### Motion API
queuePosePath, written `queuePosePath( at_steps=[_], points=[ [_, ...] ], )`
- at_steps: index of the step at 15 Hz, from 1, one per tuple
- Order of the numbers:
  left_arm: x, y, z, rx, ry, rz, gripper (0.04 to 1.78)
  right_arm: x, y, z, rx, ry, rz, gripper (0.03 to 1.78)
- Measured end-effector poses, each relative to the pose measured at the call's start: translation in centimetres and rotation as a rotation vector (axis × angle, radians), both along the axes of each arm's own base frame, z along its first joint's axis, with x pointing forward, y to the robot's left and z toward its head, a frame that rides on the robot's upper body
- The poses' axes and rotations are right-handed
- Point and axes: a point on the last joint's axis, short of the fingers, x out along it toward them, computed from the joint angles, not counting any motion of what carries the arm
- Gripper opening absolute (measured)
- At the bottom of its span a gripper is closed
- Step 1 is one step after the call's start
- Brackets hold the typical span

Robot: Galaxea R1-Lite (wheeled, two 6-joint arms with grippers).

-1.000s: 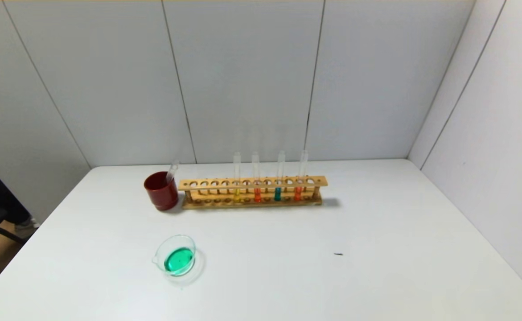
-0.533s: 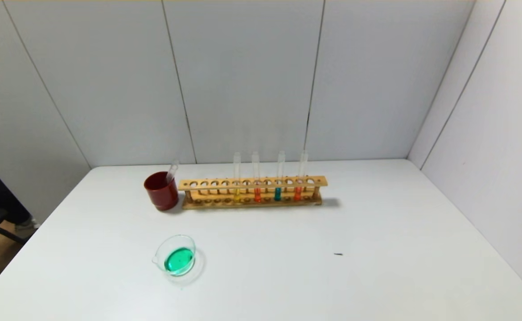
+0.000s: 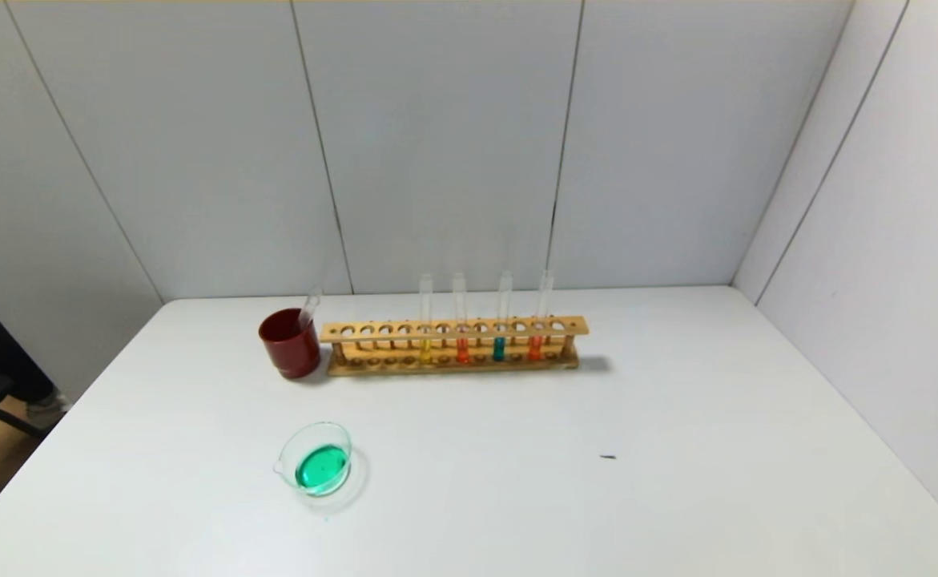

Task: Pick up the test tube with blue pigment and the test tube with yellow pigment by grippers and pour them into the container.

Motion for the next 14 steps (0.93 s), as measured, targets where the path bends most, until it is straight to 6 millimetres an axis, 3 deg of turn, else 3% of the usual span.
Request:
queuePosePath(
  at_steps=[2,14],
  points=[
    [0.05,-0.26,-0.80,0.001,0.076,-0.116,1.75,0.00,0.00,0.00,0.000,0.000,0.000,1.75],
    [-0.20,-0.26,-0.85,-0.077,0.117,-0.112,1.75,0.00,0.00,0.00,0.004,0.000,-0.002,1.75]
  ],
)
